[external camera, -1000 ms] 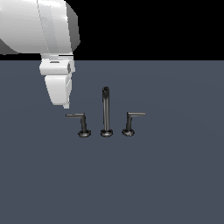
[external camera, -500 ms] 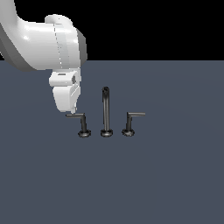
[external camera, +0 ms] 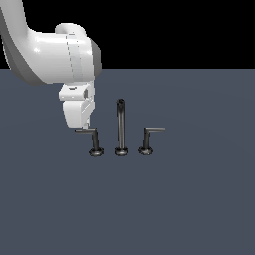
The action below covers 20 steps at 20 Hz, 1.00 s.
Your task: Turn on the faucet by rotating a designated handle.
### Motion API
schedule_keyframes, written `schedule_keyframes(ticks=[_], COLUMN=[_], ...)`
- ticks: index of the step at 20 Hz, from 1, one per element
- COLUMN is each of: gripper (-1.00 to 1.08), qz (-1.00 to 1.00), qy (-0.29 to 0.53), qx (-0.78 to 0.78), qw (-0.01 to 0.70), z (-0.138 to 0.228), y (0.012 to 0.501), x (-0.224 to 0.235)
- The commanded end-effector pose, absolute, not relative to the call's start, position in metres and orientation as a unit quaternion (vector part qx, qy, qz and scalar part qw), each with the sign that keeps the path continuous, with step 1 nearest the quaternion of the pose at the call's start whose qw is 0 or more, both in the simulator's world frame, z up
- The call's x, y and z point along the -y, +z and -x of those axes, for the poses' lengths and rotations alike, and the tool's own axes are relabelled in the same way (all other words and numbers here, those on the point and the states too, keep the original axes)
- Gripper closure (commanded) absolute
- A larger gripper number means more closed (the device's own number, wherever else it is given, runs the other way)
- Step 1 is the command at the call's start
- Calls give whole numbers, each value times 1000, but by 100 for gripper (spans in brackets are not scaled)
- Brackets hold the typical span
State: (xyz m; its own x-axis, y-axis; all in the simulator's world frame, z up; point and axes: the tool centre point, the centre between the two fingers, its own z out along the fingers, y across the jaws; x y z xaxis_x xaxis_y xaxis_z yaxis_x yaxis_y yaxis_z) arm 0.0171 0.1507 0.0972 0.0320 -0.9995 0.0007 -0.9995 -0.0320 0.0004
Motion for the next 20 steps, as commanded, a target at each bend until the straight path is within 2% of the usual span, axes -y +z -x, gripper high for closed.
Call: schedule_keyframes(ticks=[1,5,16,18,20], gripper=[108,108,108,108,108], qz=[-719,-719,-719,-716,-716], qy=[0,0,0,3,2], qx=[695,695,695,699,698], qw=[0,0,0,-4,-3], z=[-17,-17,22,13,19], y=[98,98,98,98,98], x=[-151,-151,-168,-162,-161])
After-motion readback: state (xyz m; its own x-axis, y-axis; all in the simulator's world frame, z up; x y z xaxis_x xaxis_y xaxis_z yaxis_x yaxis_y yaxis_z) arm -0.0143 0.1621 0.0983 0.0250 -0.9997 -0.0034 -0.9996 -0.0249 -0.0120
